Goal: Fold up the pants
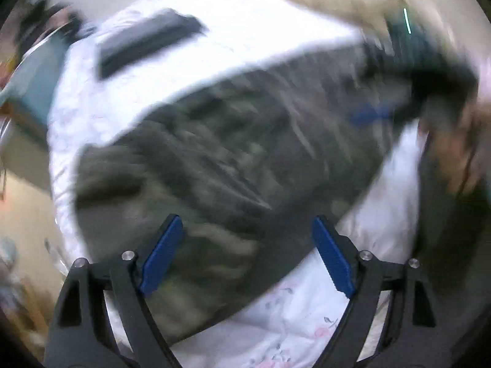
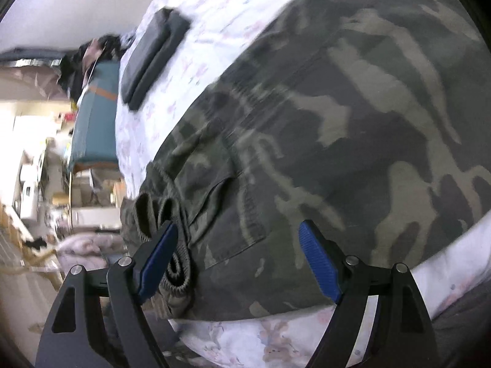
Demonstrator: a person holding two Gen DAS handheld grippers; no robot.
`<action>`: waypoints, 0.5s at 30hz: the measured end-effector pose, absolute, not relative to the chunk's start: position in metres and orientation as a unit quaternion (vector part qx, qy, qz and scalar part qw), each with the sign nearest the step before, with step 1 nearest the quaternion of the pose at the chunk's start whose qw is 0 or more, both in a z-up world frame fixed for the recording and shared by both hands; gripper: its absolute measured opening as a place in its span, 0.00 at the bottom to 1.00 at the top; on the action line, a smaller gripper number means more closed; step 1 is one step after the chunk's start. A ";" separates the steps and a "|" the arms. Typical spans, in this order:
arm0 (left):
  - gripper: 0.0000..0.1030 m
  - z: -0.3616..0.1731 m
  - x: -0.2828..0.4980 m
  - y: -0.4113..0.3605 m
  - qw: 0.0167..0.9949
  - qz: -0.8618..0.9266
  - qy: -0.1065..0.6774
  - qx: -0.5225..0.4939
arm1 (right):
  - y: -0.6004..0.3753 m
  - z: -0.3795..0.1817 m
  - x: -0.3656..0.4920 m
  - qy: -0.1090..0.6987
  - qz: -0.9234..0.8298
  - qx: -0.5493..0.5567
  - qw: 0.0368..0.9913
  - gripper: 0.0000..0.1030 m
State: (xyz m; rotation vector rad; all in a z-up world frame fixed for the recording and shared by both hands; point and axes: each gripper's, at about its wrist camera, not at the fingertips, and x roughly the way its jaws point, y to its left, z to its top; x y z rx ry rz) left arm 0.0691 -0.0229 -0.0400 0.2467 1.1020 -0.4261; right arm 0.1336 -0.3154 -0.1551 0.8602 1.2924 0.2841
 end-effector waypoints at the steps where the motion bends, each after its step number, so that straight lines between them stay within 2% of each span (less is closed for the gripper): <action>1: 0.83 -0.028 0.073 -0.009 0.835 -0.180 0.510 0.098 | -0.307 -0.153 0.134 0.584 0.138 0.373 0.708 0.81; 4: 0.90 0.010 0.096 0.058 0.884 -0.060 0.463 0.023 | -0.272 -0.148 0.134 0.593 0.179 0.320 0.717 0.81; 6: 0.99 0.019 0.108 0.097 0.897 0.016 0.442 -0.016 | -0.244 -0.148 0.132 0.601 0.214 0.304 0.708 0.81; 10: 0.99 -0.002 0.119 0.129 0.885 0.073 0.455 -0.062 | -0.202 -0.151 0.127 0.609 0.245 0.282 0.700 0.81; 12: 0.99 -0.019 0.119 0.132 0.872 0.077 0.476 -0.083 | -0.179 -0.155 0.124 0.615 0.253 0.254 0.703 0.74; 15: 0.99 -0.028 0.117 0.136 0.860 0.079 0.489 -0.121 | -0.155 -0.170 0.121 0.626 0.257 0.243 0.695 0.69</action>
